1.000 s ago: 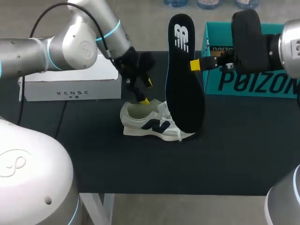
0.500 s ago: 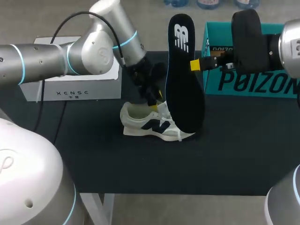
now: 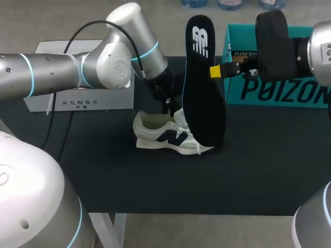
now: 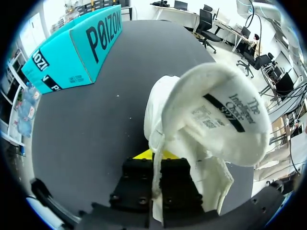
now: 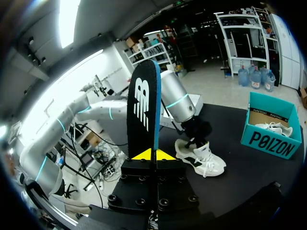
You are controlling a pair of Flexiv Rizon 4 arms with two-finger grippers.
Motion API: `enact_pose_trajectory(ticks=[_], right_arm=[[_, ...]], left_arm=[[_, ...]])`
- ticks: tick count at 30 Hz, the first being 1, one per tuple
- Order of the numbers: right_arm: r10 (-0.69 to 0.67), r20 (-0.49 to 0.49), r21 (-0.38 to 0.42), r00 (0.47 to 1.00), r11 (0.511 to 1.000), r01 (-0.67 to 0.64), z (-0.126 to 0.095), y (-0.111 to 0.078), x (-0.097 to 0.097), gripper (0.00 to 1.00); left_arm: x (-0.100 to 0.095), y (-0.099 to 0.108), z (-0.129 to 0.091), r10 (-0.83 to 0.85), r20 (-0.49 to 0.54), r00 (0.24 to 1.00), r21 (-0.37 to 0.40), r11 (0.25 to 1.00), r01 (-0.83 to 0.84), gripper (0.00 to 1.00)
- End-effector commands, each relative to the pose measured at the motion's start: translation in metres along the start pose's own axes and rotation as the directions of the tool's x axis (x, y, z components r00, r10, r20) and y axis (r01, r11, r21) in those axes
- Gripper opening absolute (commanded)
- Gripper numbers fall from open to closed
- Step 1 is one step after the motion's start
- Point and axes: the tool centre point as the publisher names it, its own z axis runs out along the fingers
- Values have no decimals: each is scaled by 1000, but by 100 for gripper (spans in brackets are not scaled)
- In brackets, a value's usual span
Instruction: Take the shoe out of the shoebox, open the shoe tongue, remove and reinsert the insole, then place the shoe into the shoebox
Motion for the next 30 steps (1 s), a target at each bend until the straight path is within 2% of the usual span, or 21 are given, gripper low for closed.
enact_pose_trajectory(ticks=[1,7,9,11,12,14,15,16,17,20,21,22,25,26,28,29,30], right_arm=[[1,-2,-2,1000,1000,-1,3,0,0,0],[1,-2,-2,1000,1000,-1,3,0,0,0],[1,-2,-2,1000,1000,-1,3,0,0,0],[1,-2,-2,1000,1000,-1,3,0,0,0],[1,-2,-2,1000,1000,-1,3,0,0,0],[1,-2,-2,1000,1000,-1,3,0,0,0],[1,-2,-2,1000,1000,-1,3,0,0,0],[1,-2,-2,1000,1000,-1,3,0,0,0],[1,-2,-2,1000,1000,-1,3,0,0,0],[1,-2,-2,1000,1000,-1,3,0,0,0],[1,-2,-2,1000,1000,-1,3,0,0,0],[1,-2,-2,1000,1000,-1,3,0,0,0],[1,-2,-2,1000,1000,-1,3,0,0,0],[1,-2,-2,1000,1000,-1,3,0,0,0],[1,-2,-2,1000,1000,-1,3,0,0,0],[1,-2,-2,1000,1000,-1,3,0,0,0],[1,-2,-2,1000,1000,-1,3,0,0,0]], left_arm=[[2,1,0,0,5,1000,1,1000,0,0],[2,1,-3,27,-16,1000,-7,1000,-27,0],[0,0,-9,130,-70,989,-47,990,-133,0],[-6,-3,-15,264,-215,940,-71,956,-285,0],[-10,-5,-16,374,-313,873,-60,910,-411,0],[-14,-8,-17,437,-394,809,-50,868,-493,0],[-14,-13,-18,511,-429,745,-34,814,-579,0],[-13,-14,-20,523,-422,740,-27,809,-587,0],[-13,-16,-23,548,-477,687,-21,774,-632,0],[-11,-19,-27,612,-524,593,9,700,-714,0],[-6,-20,-30,629,-524,574,-2,673,-739,0],[-2,-22,-32,660,-561,500,27,618,-786,0],[8,-24,-34,711,-615,340,77,483,-872,0],[14,-25,-35,731,-634,250,91,392,-915,0],[21,-25,-36,752,-650,111,165,282,-945,0],[27,-25,-38,754,-652,74,162,234,-959,0],[28,-26,-40,759,-650,48,184,218,-958,0]])
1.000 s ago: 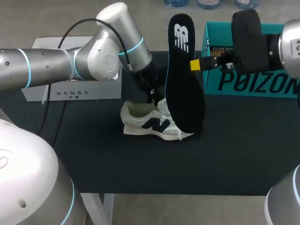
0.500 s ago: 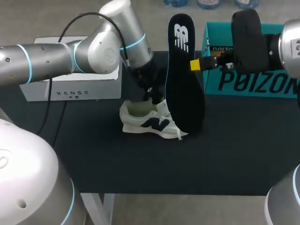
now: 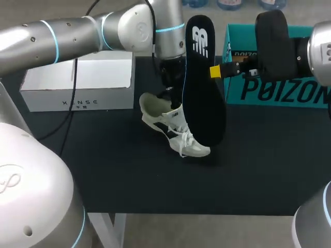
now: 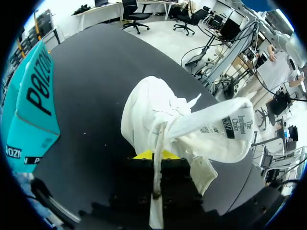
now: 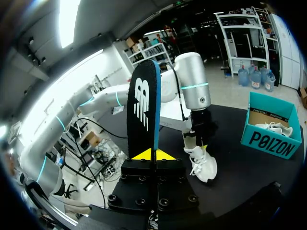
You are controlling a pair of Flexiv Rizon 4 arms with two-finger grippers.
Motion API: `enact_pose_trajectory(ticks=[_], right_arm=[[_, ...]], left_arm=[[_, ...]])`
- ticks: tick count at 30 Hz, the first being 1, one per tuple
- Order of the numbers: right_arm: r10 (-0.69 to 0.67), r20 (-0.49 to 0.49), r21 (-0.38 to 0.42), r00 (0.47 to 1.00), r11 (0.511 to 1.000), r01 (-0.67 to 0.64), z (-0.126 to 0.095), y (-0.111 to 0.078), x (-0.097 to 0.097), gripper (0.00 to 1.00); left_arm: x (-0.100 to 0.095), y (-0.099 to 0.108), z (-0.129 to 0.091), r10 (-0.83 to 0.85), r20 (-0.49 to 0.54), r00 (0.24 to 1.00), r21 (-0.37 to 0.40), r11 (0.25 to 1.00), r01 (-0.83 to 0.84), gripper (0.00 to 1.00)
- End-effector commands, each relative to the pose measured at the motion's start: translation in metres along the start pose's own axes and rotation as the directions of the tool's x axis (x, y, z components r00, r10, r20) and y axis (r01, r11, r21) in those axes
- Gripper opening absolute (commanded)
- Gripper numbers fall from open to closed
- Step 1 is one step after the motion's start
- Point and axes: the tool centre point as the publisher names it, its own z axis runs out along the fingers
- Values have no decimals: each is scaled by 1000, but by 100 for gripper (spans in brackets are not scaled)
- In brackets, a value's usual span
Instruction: Take the shoe out of the shoebox, open the shoe tongue, remove and reinsert the insole, then place the shoe into the shoebox
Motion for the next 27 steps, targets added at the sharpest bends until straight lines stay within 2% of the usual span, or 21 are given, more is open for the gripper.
enact_pose_trajectory(ticks=[1,4,11,13,17,27], right_arm=[[1,-2,-2,1000,1000,-1,3,0,0,0],[1,-2,-2,1000,1000,-1,3,0,0,0],[1,-2,-2,1000,1000,-1,3,0,0,0],[1,-2,-2,1000,1000,-1,3,0,0,0],[1,-2,-2,1000,1000,-1,3,0,0,0],[1,-2,-2,1000,1000,-1,3,0,0,0]], left_arm=[[6,-8,-9,633,-425,647,-47,698,-714,0],[11,-6,-23,671,-423,609,-77,643,-762,0],[21,5,-41,706,-394,589,-115,598,-793,0],[18,11,-43,727,-387,567,-106,576,-810,0],[2,23,-45,729,-391,562,-85,579,-811,0],[-16,37,-40,752,-374,543,-31,575,-817,0]])
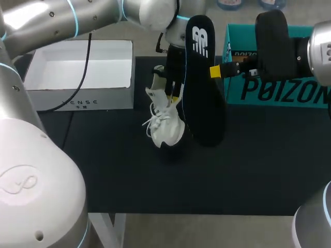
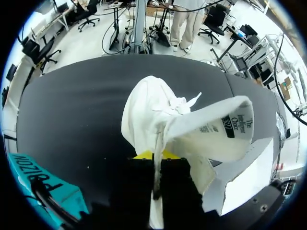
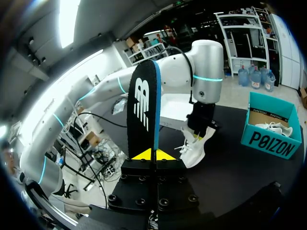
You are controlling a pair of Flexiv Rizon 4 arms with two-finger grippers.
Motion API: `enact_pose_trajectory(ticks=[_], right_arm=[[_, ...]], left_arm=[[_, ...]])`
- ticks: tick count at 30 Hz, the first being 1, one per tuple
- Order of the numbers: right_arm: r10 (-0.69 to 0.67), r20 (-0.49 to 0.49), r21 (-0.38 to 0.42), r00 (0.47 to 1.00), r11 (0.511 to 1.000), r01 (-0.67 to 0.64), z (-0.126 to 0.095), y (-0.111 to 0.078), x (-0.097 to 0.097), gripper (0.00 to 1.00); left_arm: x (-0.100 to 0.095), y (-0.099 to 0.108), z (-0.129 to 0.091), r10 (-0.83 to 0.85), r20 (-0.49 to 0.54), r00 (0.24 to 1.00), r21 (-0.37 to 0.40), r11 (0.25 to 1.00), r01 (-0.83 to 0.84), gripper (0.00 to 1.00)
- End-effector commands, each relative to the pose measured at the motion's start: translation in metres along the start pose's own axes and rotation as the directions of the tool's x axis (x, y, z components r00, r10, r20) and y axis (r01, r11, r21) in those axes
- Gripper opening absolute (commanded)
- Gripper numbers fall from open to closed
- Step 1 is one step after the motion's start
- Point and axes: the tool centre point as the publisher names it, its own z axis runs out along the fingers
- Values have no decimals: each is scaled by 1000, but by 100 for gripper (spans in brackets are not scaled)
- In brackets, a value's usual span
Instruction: Take the shoe out of the shoebox, open the shoe tongue, remove and reinsert the insole, then place the shoe into the shoebox
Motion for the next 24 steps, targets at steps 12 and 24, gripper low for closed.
enact_pose_trajectory(ticks=[12,24], right_arm=[[1,-2,-2,1000,1000,-1,3,0,0,0],[1,-2,-2,1000,1000,-1,3,0,0,0]], left_arm=[[-12,-24,4,-50,-39,998,-4,999,49,0],[-13,-34,17,-104,-43,994,25,994,105,0]])
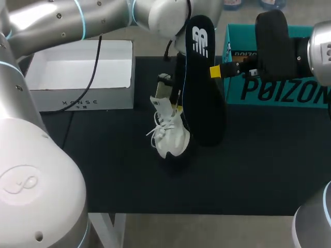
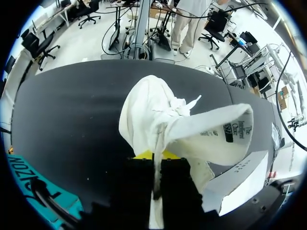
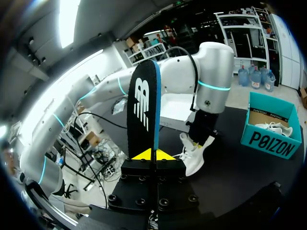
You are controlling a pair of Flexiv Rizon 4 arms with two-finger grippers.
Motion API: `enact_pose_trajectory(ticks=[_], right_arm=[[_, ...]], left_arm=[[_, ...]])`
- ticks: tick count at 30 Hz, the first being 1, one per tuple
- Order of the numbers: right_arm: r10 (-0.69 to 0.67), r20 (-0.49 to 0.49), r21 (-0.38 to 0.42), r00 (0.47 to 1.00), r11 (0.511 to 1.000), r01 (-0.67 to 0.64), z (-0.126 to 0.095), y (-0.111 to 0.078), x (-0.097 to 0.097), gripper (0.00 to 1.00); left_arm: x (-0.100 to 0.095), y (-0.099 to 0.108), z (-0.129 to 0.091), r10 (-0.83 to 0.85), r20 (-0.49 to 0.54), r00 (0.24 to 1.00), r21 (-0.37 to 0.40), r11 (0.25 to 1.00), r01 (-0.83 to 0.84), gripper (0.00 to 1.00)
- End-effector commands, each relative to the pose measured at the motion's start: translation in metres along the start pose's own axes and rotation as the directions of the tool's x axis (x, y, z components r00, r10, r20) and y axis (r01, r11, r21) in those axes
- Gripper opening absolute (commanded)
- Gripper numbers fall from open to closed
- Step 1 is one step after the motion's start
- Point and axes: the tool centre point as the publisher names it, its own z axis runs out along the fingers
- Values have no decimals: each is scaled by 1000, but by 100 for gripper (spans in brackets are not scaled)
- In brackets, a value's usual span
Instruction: Take the shoe out of the shoebox, open the shoe tongue, remove and reinsert the insole, then place the shoe into the shoebox
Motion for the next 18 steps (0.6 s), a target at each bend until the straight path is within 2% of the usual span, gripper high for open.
enact_pose_trajectory(ticks=[1,7,17,18], right_arm=[[1,-2,-2,1000,1000,-1,3,0,0,0],[1,-2,-2,1000,1000,-1,3,0,0,0],[1,-2,-2,1000,1000,-1,3,0,0,0],[1,-2,-2,1000,1000,-1,3,0,0,0]], left_arm=[[1,2,7,-11,4,1000,11,1000,11,0],[-1,18,20,-15,29,999,70,997,12,0],[-19,40,39,5,29,1000,148,989,-9,0],[-21,40,39,4,28,1000,148,989,-8,10]])
